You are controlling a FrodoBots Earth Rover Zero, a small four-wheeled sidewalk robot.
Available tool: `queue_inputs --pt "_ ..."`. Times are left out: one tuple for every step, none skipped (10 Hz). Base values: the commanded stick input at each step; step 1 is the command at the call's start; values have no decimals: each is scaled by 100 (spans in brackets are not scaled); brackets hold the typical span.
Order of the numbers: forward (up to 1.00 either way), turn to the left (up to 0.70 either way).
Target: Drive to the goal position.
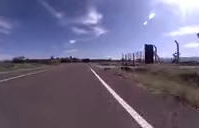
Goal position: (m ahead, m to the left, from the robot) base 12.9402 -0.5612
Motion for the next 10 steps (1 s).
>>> queue_inputs --pt "100 0" --pt "100 0" --pt "100 0" --pt "100 0" --pt "100 0" --pt "100 0" --pt "100 0" --pt "100 33" --pt "100 40" --pt "100 39"
